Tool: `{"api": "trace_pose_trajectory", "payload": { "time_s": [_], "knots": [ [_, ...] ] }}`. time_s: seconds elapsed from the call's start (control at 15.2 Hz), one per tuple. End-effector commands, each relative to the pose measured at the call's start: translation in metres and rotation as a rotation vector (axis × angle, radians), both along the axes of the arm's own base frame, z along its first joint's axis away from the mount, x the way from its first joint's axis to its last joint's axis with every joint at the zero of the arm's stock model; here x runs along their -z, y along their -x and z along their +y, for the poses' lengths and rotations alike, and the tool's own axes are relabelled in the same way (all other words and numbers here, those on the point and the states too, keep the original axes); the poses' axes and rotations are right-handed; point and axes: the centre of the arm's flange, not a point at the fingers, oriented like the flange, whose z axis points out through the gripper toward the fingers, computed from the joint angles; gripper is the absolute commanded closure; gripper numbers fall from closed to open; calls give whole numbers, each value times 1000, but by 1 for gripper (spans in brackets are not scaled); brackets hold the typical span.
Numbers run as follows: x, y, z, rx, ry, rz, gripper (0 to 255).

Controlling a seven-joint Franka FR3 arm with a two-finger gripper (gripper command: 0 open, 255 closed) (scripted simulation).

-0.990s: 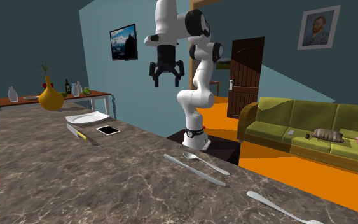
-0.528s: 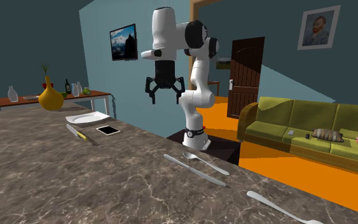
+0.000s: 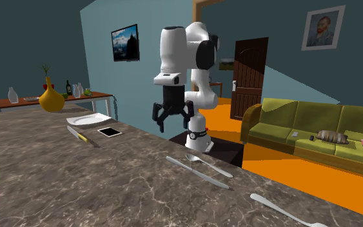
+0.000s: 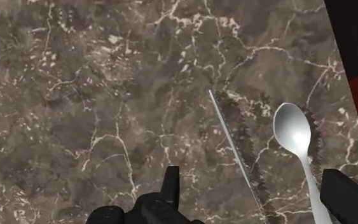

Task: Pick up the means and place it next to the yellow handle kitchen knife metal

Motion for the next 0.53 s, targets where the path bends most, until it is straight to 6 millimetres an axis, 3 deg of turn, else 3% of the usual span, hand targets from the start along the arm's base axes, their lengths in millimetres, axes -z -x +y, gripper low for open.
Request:
{"api": "trace_pose_trajectory", "payload": {
  "time_s": [0.0, 0.33, 0.46],
  "knots": [
    [20, -4, 21, -113, 13, 7, 0],
    [71, -9, 69, -382, 48, 27, 0],
    [79, -9, 72, -400, 50, 29, 0]
  ]
}}
